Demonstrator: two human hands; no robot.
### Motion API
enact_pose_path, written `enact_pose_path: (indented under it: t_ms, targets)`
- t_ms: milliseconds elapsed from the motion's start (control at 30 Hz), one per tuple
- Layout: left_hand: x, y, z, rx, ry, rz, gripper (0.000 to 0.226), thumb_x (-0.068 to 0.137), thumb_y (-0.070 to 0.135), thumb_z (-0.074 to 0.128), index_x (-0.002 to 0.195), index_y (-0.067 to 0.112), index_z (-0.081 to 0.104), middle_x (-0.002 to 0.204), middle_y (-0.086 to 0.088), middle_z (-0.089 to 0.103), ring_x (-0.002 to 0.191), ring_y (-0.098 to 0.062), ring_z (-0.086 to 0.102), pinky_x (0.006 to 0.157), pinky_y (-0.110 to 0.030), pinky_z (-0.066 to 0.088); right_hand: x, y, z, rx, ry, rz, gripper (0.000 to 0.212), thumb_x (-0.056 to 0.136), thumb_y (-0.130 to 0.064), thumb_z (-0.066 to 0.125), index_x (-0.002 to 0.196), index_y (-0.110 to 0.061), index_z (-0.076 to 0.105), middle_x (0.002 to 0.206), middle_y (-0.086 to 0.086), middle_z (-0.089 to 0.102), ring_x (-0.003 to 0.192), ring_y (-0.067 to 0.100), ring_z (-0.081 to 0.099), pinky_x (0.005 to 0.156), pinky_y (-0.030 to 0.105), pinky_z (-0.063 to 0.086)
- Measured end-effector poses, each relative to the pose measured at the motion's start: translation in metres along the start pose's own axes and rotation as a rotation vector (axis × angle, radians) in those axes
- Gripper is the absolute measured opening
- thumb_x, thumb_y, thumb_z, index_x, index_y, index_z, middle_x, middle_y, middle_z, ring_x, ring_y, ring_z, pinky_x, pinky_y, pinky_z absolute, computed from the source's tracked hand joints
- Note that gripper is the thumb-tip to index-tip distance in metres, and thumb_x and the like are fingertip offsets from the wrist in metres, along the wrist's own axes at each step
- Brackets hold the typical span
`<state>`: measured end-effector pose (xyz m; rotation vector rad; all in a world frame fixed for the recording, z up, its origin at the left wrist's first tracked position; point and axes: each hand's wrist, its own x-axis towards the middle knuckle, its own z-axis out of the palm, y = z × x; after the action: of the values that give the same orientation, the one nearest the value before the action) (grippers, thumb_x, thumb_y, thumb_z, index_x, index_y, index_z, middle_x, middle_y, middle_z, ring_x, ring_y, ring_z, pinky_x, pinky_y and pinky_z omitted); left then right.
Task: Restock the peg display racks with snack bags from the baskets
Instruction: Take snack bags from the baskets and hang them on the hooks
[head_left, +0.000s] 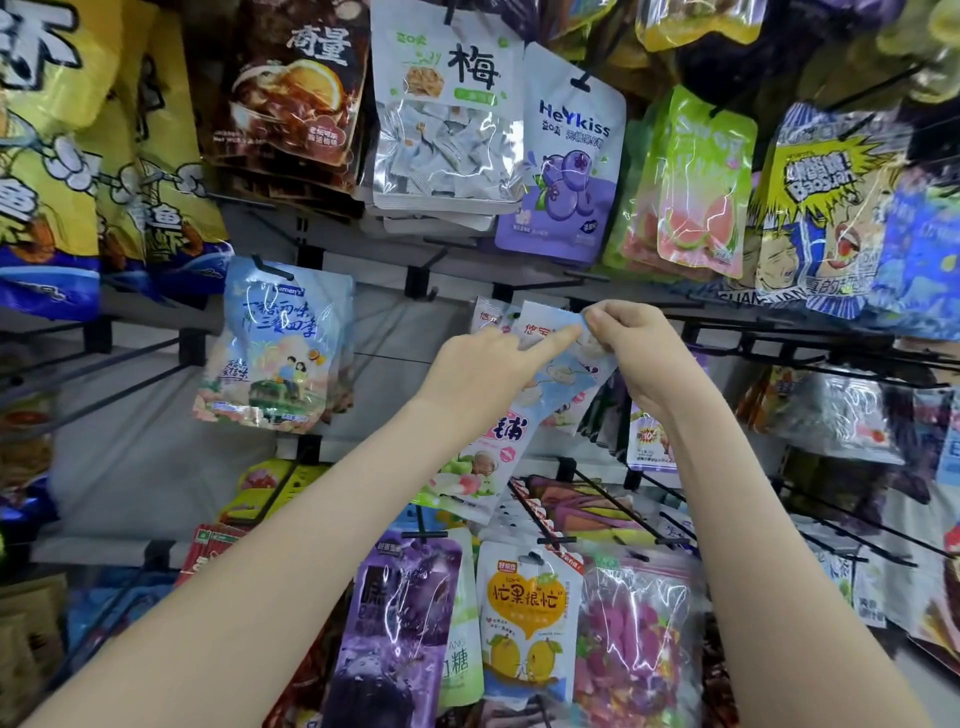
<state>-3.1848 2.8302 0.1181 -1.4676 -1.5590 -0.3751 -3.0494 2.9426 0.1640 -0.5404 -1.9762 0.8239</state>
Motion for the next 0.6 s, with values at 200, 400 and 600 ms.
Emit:
enact_pose_path:
  t_ms: [200,400,600]
  targets:
    - [0.002,-0.002,0.005,-0.040,0.169,0.067,0.088,0.053,-0.011,0.077,0.127,0.024,0.043,0.060,-0.003,0.057,0.055,-0.026,0.057,0.042,-0.021,0.020,-0.005,-0.002,-0.002,0.117,-0.164,-0.009,0.028,0.090,-0.029,0.057,0.077,-0.005,0.063,0.079,0.011,0.054,0.074,0.022,0.048,0.073,0.036,0.040]
    - [0.004,-0.011,0.011,-0.051,0.249,0.034,0.079,0.060,-0.002,0.081,0.125,0.021,0.041,0.062,-0.003,0.058,0.054,-0.024,0.055,0.043,-0.022,0.021,-0.001,-0.007,0.003,0.214,-0.087,-0.042,0.025,0.099,-0.016,0.049,0.079,-0.011,0.064,0.071,0.001,0.067,0.068,0.017,0.060,0.072,0.033,0.049]
    - [0.004,-0.009,0.013,-0.112,0.269,-0.020,0.054,0.084,0.015,0.042,0.138,0.021,0.045,0.059,-0.002,0.053,0.053,-0.022,0.053,0.042,-0.022,0.020,0.007,-0.011,0.007,0.101,0.038,-0.048,0.022,0.098,-0.020,0.054,0.082,-0.012,0.066,0.076,0.003,0.067,0.074,0.016,0.062,0.080,0.042,0.052]
